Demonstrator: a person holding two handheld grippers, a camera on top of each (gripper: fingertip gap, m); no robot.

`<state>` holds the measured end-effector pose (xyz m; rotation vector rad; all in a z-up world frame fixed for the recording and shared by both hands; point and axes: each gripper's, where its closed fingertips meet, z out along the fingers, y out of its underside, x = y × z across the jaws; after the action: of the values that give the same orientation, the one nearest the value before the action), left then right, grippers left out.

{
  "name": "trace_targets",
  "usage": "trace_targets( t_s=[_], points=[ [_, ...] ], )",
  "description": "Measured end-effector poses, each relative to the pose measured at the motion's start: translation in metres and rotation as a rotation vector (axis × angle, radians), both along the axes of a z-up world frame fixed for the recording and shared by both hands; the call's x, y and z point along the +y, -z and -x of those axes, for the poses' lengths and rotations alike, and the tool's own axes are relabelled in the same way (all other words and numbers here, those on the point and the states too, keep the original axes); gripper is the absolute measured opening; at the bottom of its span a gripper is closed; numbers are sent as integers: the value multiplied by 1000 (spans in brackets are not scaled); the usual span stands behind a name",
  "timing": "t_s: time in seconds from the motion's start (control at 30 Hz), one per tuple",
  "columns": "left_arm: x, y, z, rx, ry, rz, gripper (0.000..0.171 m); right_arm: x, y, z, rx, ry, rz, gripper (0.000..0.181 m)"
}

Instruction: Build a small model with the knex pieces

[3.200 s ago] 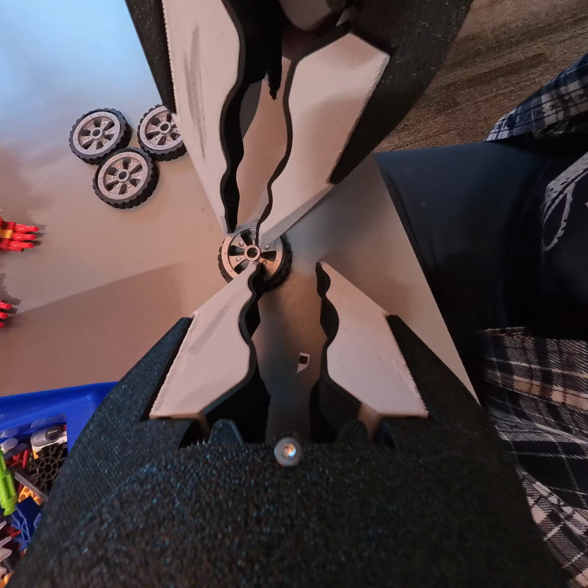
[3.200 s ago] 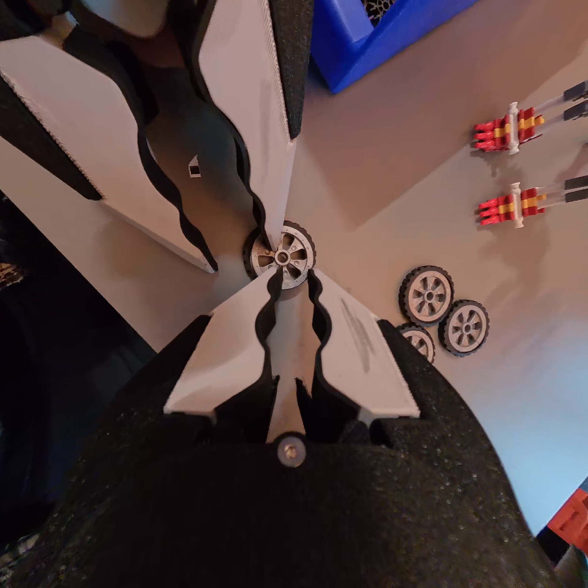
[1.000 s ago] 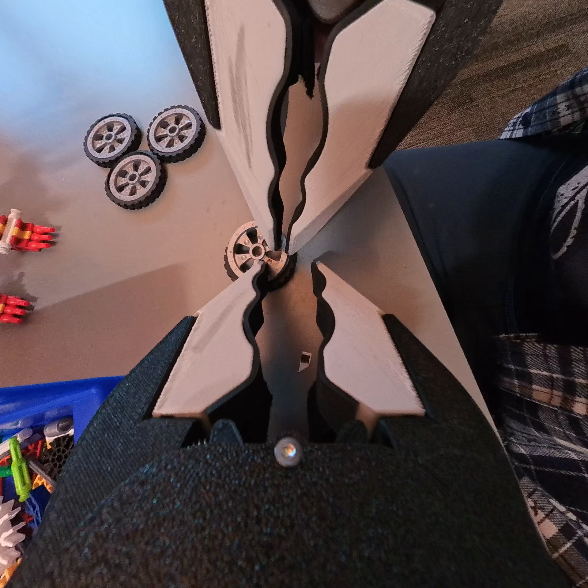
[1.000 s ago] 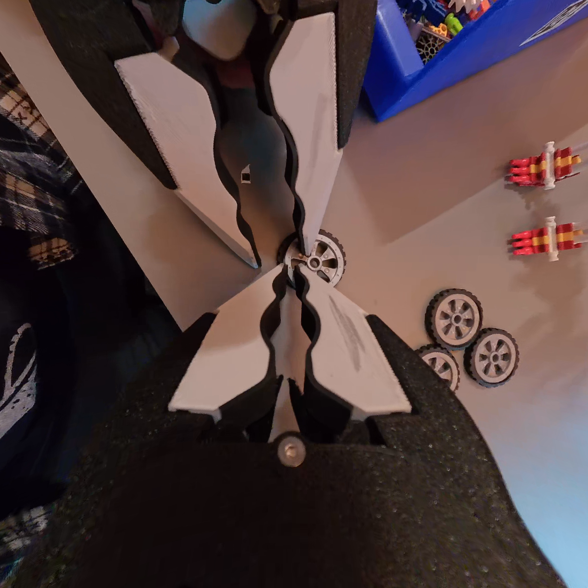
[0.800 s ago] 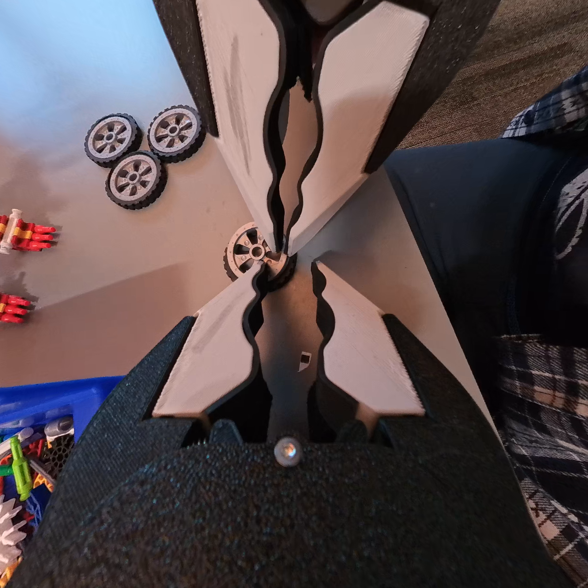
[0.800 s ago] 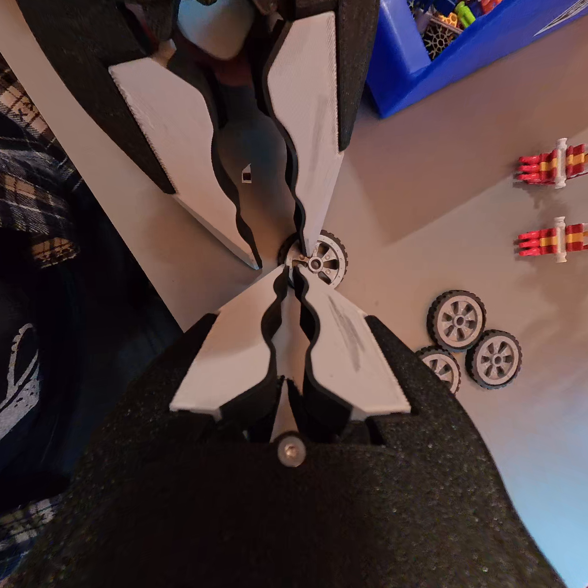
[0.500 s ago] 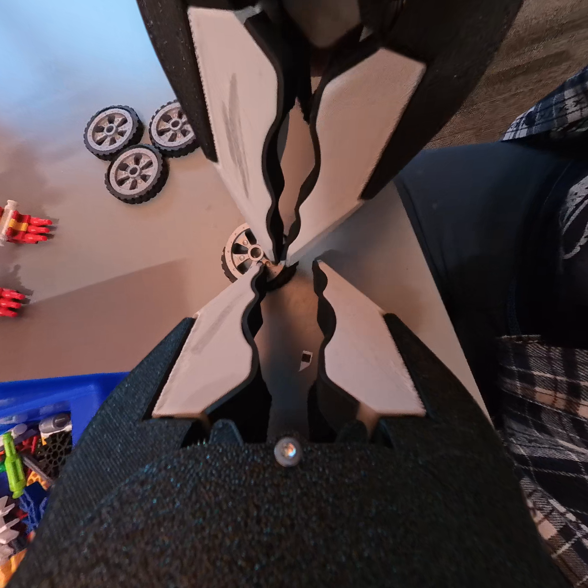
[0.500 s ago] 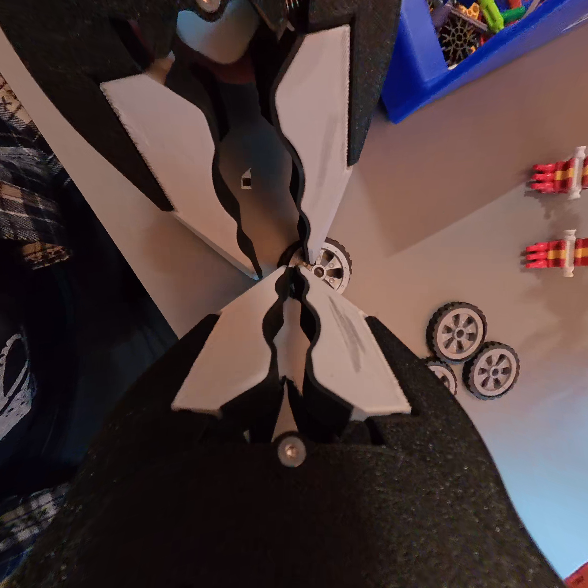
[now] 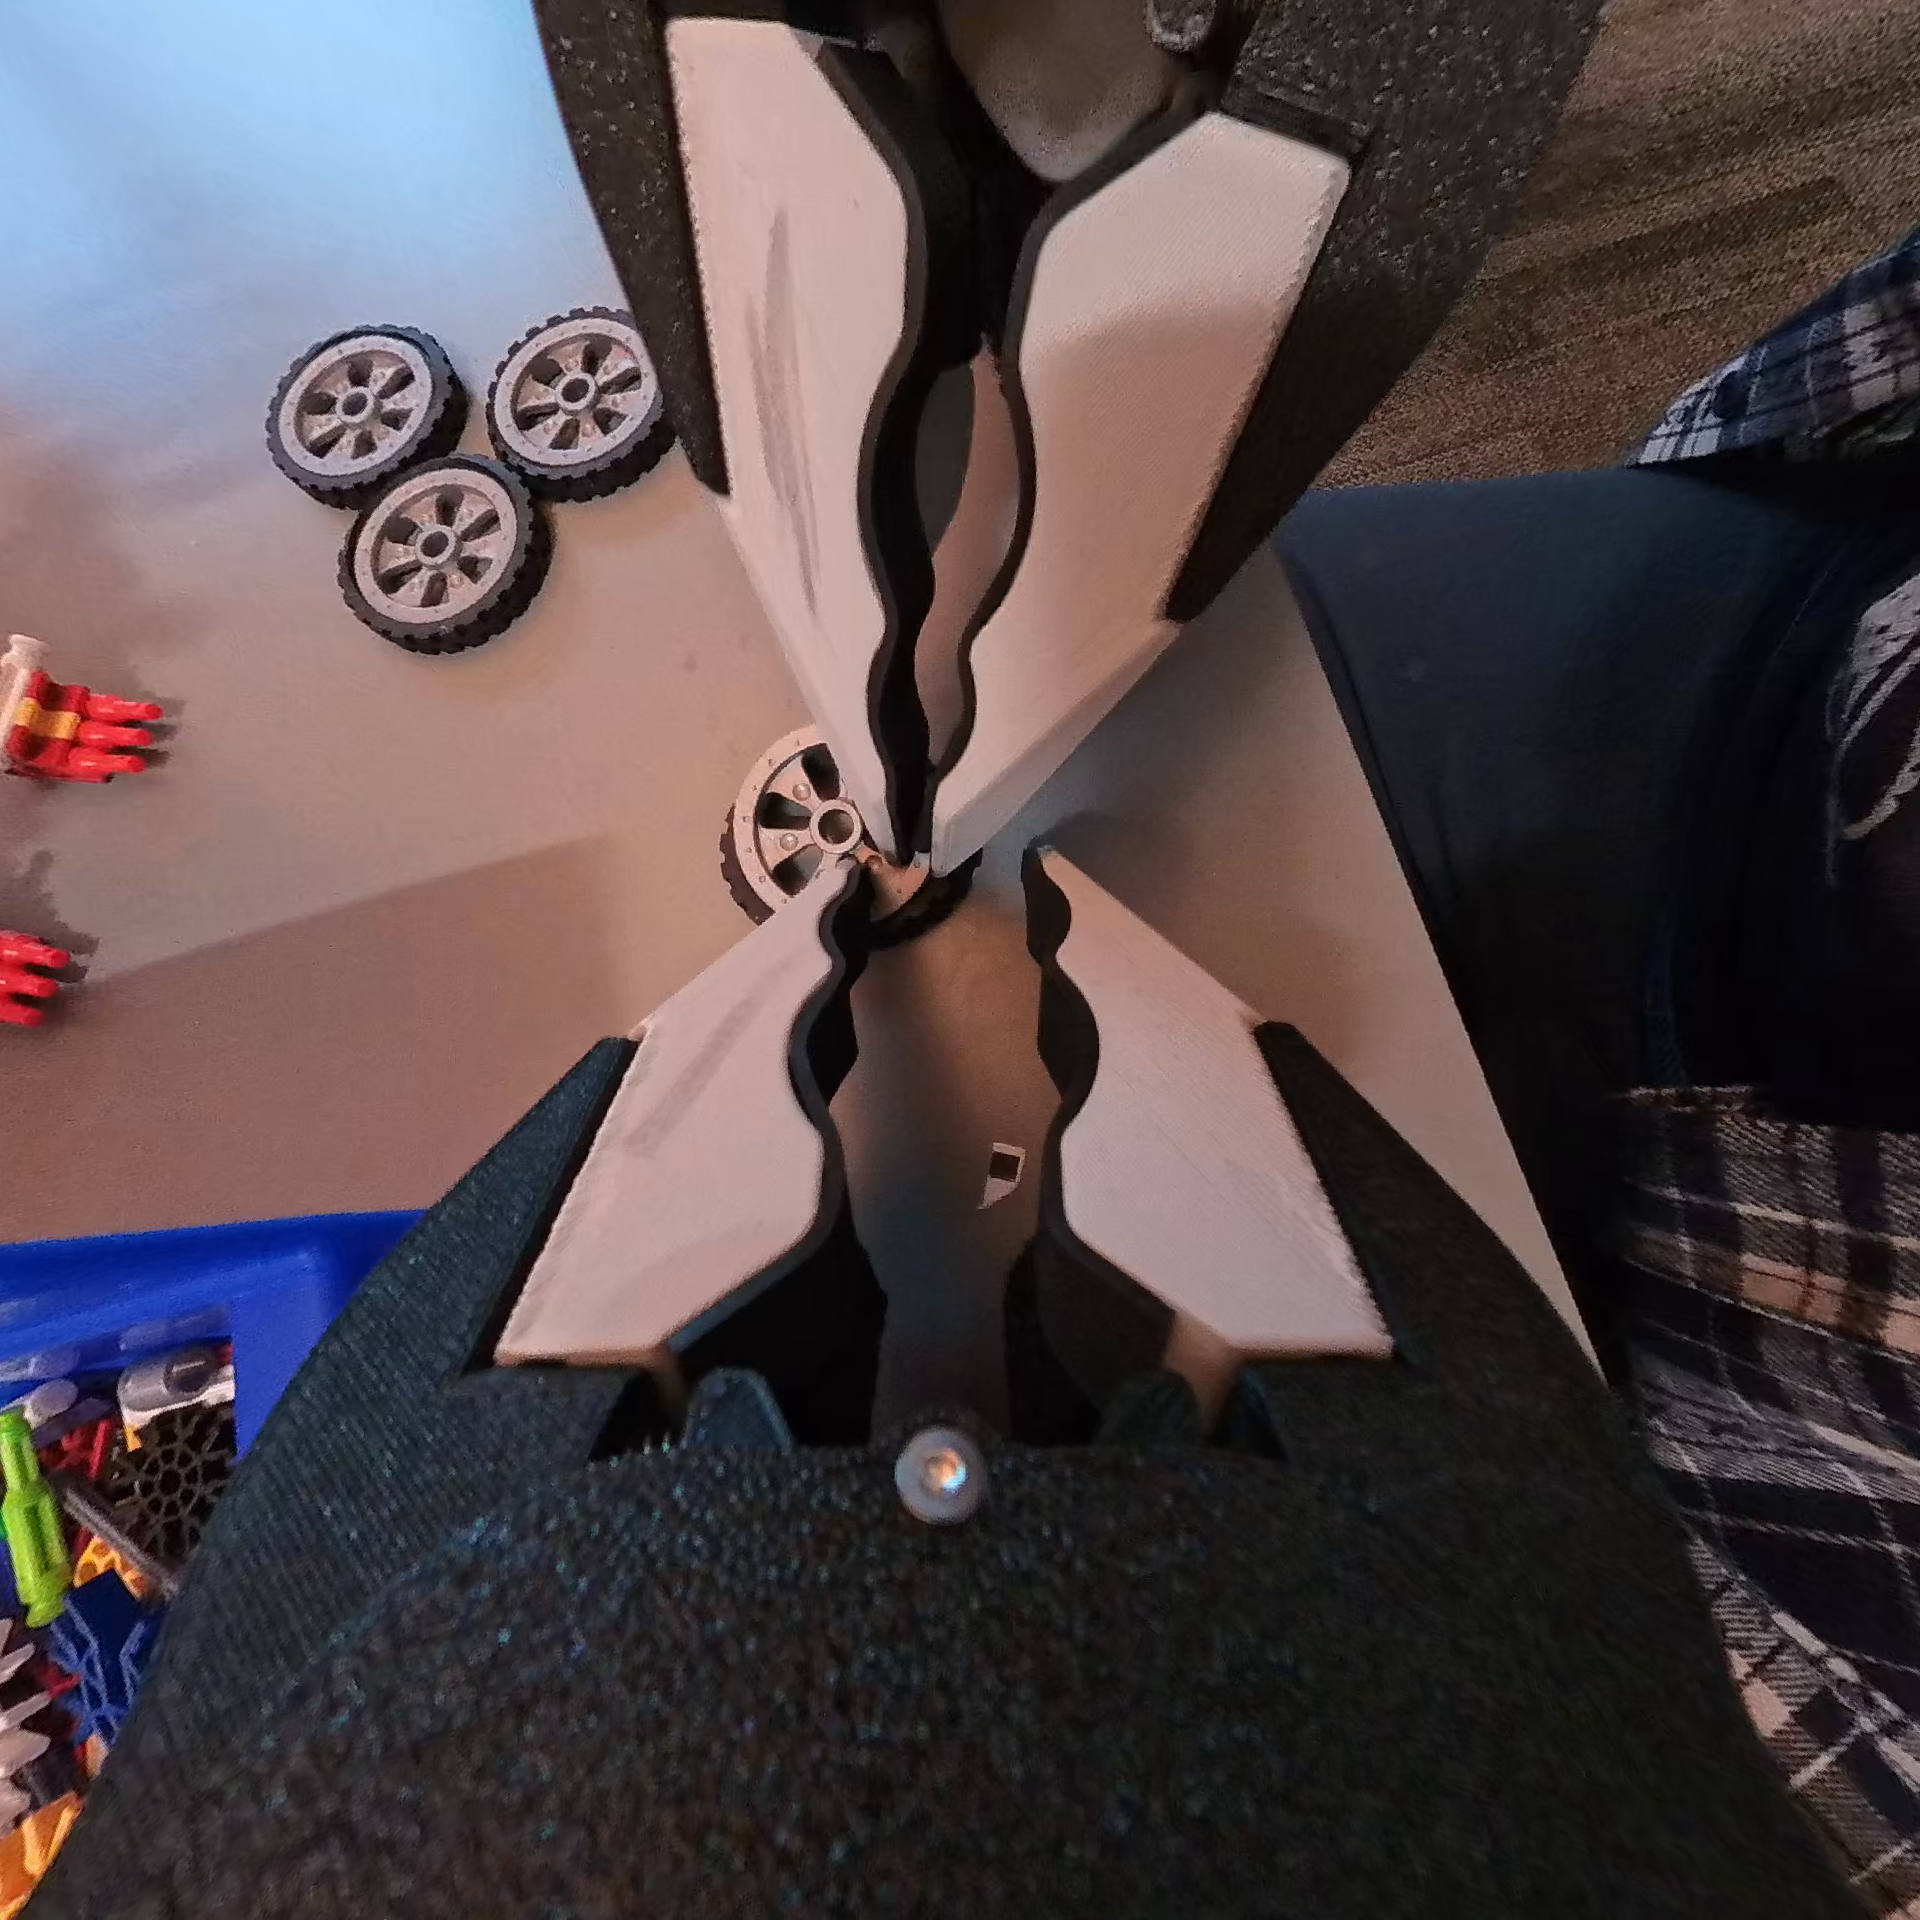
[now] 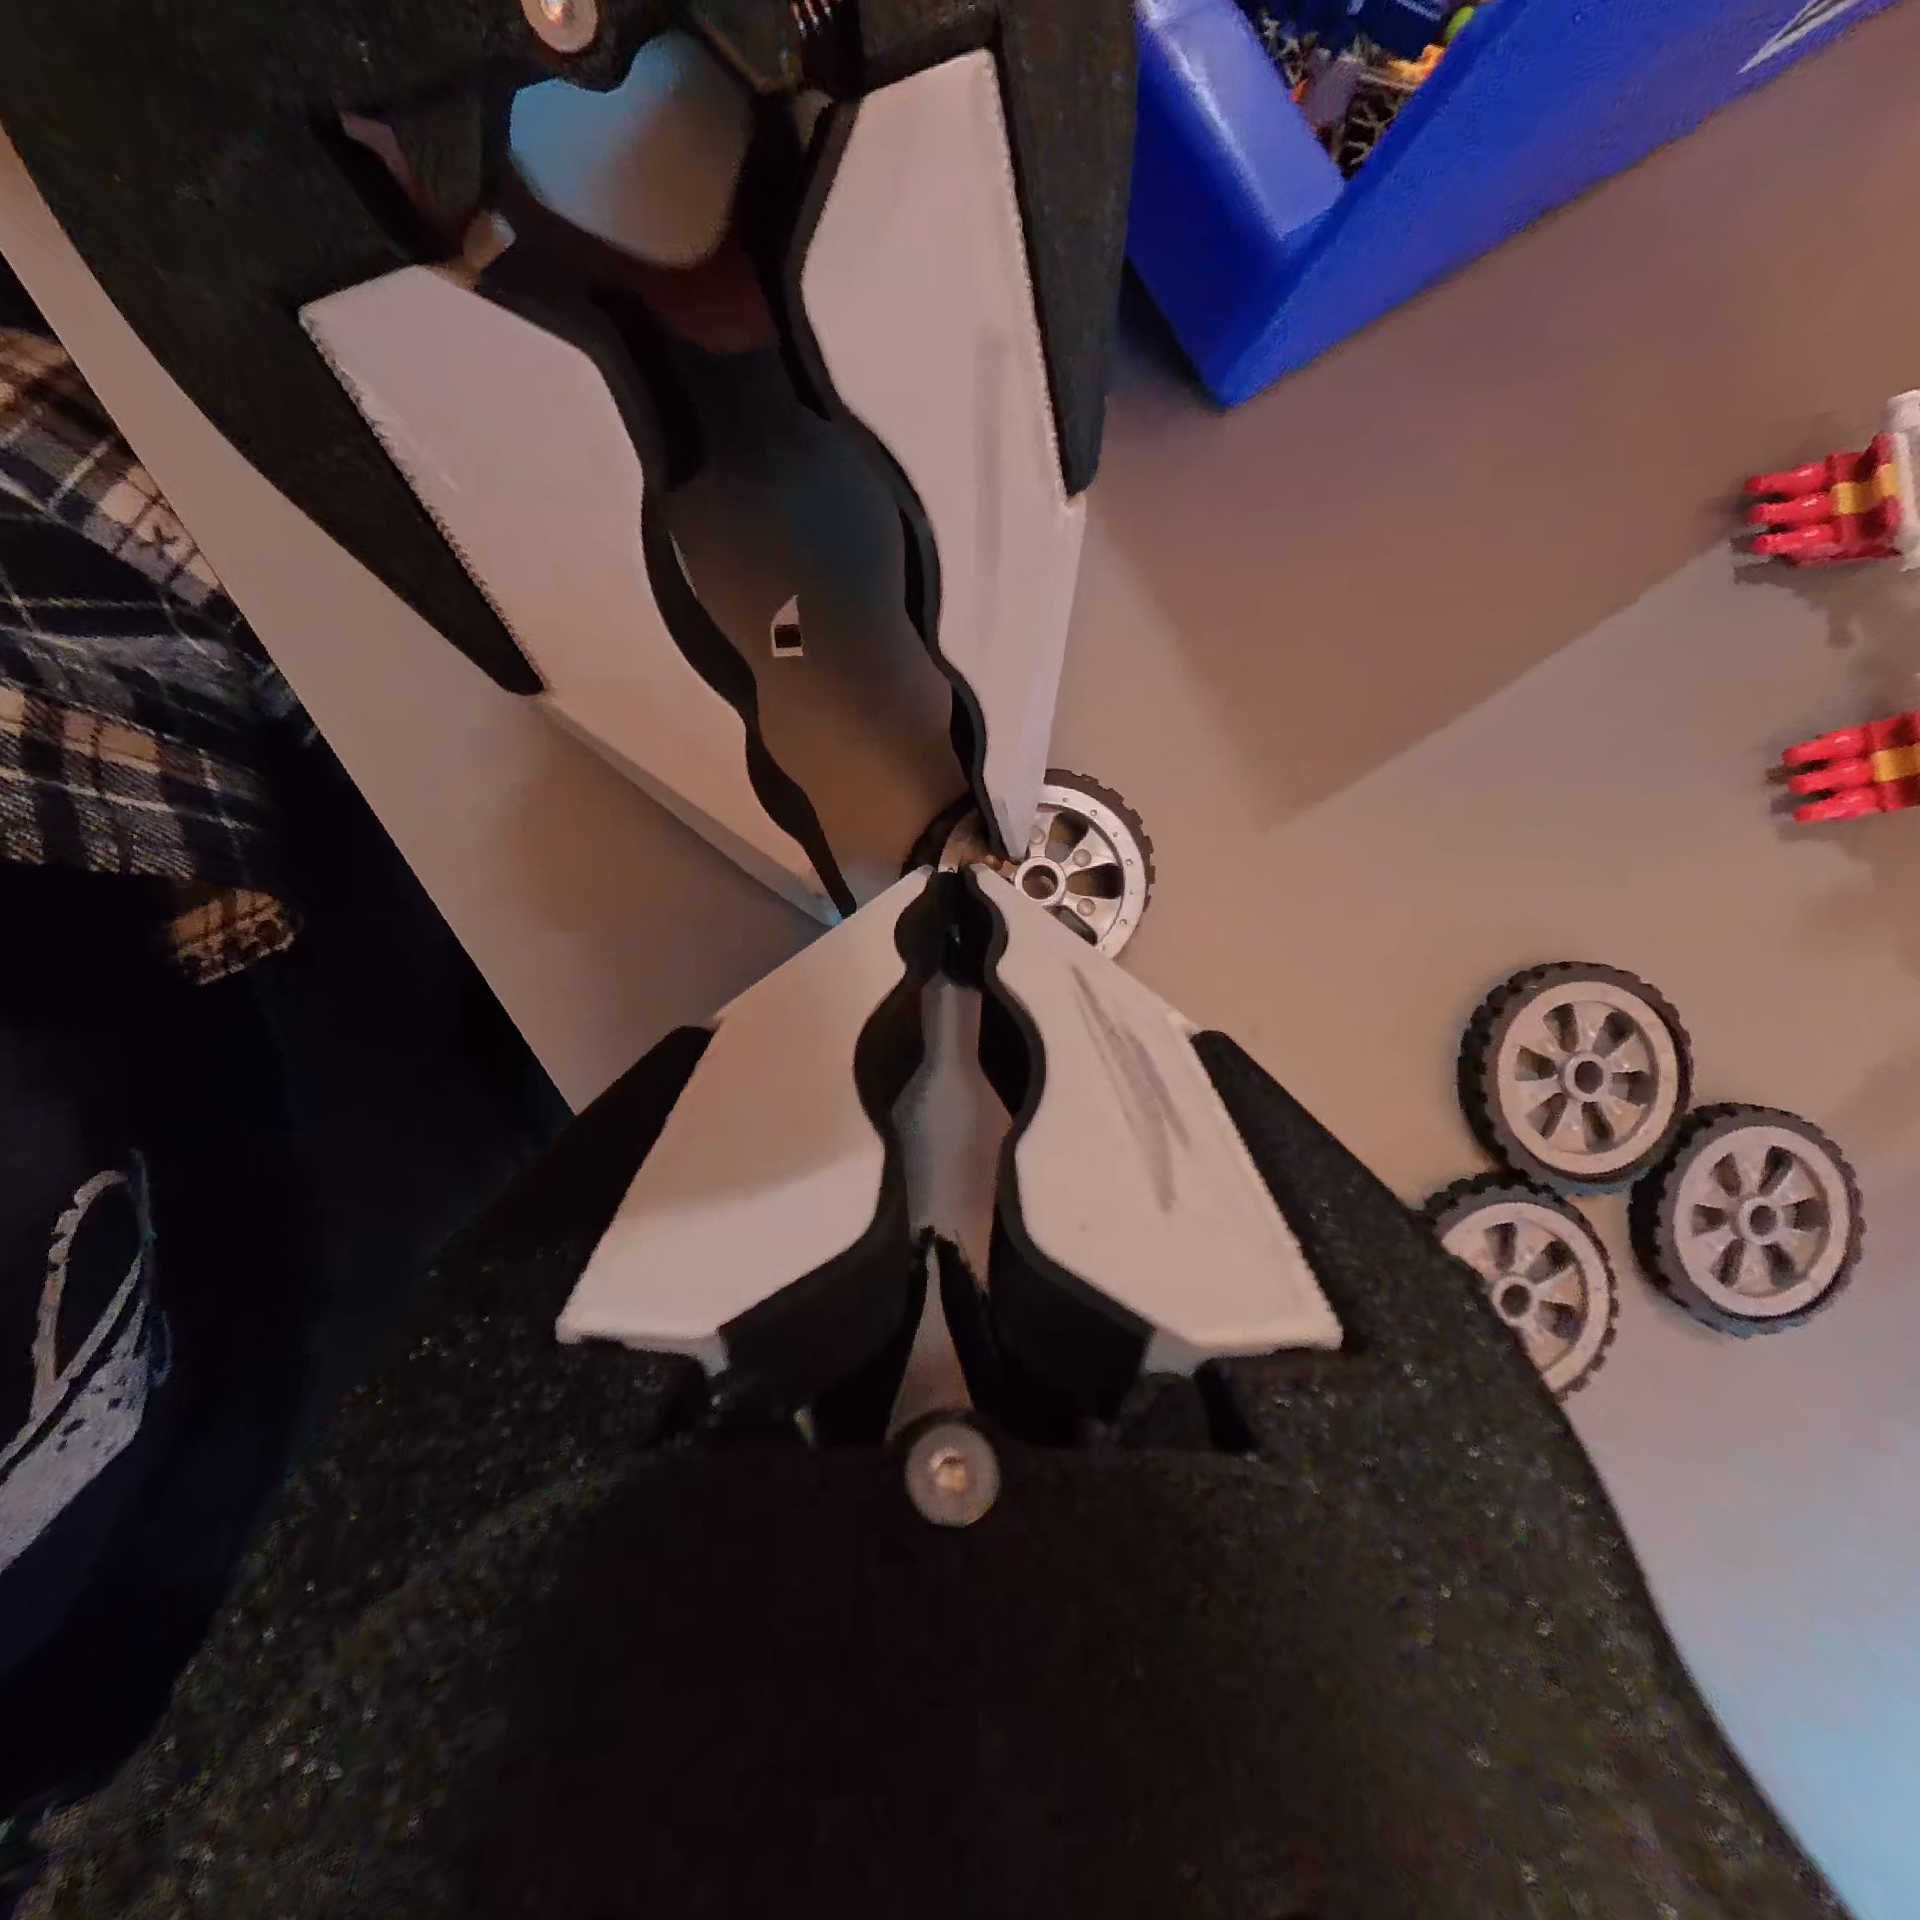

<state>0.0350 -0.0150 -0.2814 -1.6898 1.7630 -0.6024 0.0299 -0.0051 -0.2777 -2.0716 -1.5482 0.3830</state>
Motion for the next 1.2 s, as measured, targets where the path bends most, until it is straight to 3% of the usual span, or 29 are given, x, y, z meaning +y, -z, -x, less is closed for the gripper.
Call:
trace_targets(
  t_s=[0.03,0.23,0.33,0.5,0.73,1.2],
  points=[
    [0,0,0,0,-1,0,29,0,0,0,16,8,-5,0],
    [-1,-1,1,-2,6,-12,26,-3,-4,0,110,46,4,3],
    [-2,-1,1,2,8,-19,25,-7,-9,1,137,65,17,15],
    [-3,-1,2,7,8,-25,24,7,-26,-13,206,162,17,11],
    [-5,-2,3,10,1,-31,23,15,-12,-21,83,168,-28,0],
    [-5,-2,2,9,0,-15,21,14,-8,-19,-34,72,-30,0]
  ],
)
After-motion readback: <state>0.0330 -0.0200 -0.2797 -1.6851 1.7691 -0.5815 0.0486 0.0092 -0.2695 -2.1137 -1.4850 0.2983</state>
